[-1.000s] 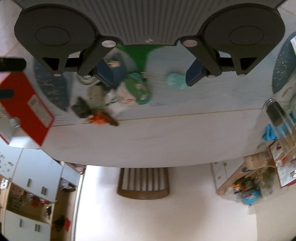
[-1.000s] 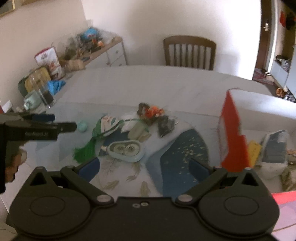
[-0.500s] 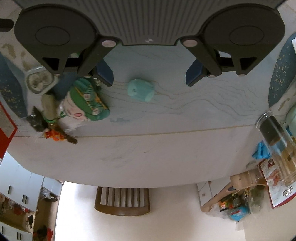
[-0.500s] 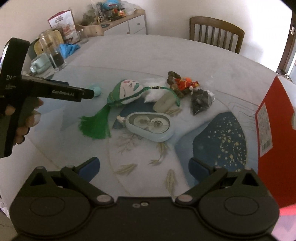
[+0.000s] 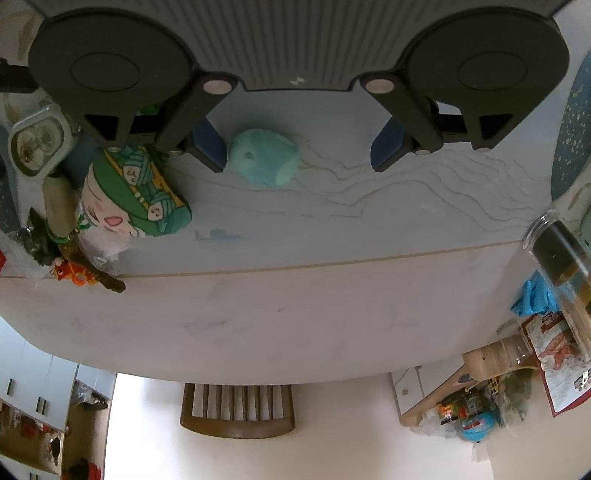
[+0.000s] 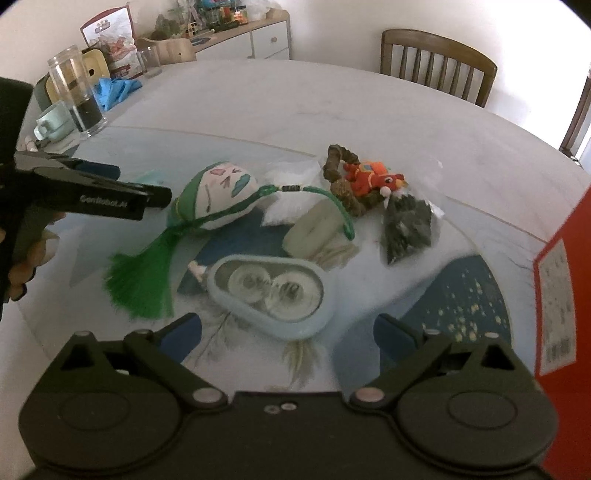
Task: Organize objects
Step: 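Grasp the teal soap with the left tool while the right grasps the white tape dispenser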
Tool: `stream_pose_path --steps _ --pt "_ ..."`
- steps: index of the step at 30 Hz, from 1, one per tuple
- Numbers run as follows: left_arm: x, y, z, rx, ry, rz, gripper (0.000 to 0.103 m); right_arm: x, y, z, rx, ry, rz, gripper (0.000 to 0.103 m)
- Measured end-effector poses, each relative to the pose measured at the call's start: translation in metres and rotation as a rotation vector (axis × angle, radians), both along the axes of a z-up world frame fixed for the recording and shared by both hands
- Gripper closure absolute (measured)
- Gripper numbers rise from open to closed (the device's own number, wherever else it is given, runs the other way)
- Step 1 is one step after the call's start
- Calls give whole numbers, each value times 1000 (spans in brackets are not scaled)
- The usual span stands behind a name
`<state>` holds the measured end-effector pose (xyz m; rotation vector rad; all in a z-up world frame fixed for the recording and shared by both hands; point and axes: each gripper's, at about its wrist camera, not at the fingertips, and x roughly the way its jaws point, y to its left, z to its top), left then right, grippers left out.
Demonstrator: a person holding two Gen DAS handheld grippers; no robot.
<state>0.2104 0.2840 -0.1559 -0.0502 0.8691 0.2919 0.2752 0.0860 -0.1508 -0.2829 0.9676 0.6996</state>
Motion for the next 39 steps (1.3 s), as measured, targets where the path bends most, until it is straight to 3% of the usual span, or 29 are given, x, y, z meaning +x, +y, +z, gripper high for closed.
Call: stream_pose_path --steps 15,20,25,28,39 --pt "1 3 -3 -54 -30 2 20 8 17 -9 -3 -61 71 2" --pt "2 -4 -1 -49 -40 -32 43 4 18 -10 -11 -83 75 5" --pt "1 -15 2 -41 -44 -59 65 2 18 -8 -6 -95 81 15" --pt "3 -19 3 -21 -33 -56 65 0 18 -6 -1 -100 87 24" --pt "-4 -24 9 -51 -1 -52 65 -7 7 -2 -3 -86 56 25"
